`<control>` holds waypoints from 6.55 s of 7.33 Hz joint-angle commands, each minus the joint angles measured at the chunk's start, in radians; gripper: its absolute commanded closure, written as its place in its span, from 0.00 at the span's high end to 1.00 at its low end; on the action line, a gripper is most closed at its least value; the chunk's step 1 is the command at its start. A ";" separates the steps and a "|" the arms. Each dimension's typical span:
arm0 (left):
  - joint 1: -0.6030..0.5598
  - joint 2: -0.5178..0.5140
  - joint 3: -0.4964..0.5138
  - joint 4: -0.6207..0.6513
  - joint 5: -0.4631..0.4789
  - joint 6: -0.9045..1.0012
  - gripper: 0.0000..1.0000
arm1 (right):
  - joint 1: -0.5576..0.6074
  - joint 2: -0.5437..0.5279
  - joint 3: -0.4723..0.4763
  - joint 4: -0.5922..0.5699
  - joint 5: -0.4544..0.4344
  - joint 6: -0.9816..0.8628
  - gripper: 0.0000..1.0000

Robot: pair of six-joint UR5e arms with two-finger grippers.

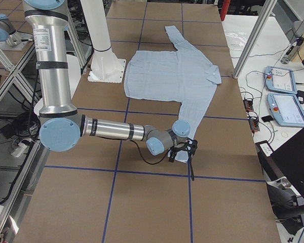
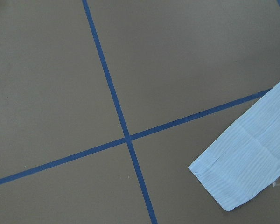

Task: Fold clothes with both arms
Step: 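Lower the right gripper onto the sleeve cuff nearest it and grasp, then carry the grasped sleeve across the shirt toward the collar with right gripper, then release the sleeve on the shirt and lift the right gripper away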

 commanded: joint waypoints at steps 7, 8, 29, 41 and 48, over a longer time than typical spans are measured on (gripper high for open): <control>0.000 0.000 -0.006 0.002 0.001 0.000 1.00 | 0.000 -0.004 0.005 -0.001 0.004 0.006 0.00; 0.000 0.000 -0.006 0.002 0.001 0.000 1.00 | 0.000 -0.002 0.011 -0.001 0.007 0.006 0.00; 0.002 0.004 -0.034 -0.027 -0.025 0.002 1.00 | -0.497 0.966 -0.195 -0.156 -0.428 1.025 0.00; 0.202 0.004 -0.002 -0.102 -0.068 -0.321 0.99 | -0.364 0.606 0.191 -0.270 -0.274 0.993 1.00; 0.463 -0.031 0.236 -0.394 -0.028 -0.768 0.93 | -0.291 0.412 0.305 -0.260 -0.238 0.824 1.00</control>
